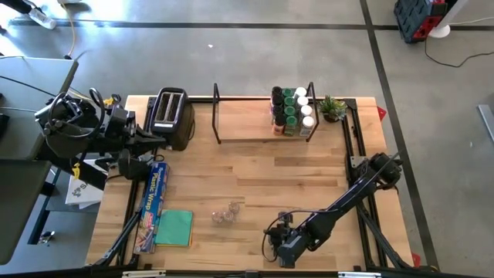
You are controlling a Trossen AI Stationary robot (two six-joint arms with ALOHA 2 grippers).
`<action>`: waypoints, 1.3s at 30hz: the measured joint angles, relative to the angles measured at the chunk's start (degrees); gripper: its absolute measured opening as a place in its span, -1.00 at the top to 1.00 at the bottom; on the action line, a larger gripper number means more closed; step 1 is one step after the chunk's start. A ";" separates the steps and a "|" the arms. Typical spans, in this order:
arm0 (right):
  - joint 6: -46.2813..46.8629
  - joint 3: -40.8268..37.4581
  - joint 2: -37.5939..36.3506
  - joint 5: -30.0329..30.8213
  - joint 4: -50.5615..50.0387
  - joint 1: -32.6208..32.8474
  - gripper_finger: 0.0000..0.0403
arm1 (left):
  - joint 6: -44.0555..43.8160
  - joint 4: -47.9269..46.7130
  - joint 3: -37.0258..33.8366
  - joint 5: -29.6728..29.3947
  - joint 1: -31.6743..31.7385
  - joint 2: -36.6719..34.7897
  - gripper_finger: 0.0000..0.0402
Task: Shelf spices
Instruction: Put the brown seasoning bottle on the shelf
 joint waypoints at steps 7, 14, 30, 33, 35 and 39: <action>-0.22 3.23 -0.29 1.11 -8.24 -4.91 0.20 | 0.05 4.18 0.00 0.02 0.00 -0.01 0.99; -21.94 13.94 -0.72 -1.81 -16.46 -18.27 0.20 | 0.05 4.89 0.02 2.03 0.00 -0.13 0.99; -32.37 42.07 -0.74 -8.14 -19.65 -51.03 0.20 | 14.27 2.93 0.02 -1.47 3.83 -5.64 0.99; -32.37 43.17 -0.76 -10.15 -19.62 -57.59 0.20 | 14.97 2.95 0.02 -1.85 5.41 -7.84 0.99; -32.37 43.17 -0.70 -11.77 -20.40 -61.92 0.20 | 13.67 2.98 0.04 -3.18 6.17 -8.87 0.99; -31.73 43.17 0.42 -15.27 -21.72 -69.84 0.20 | 13.42 2.87 0.03 -6.85 7.11 -9.52 0.99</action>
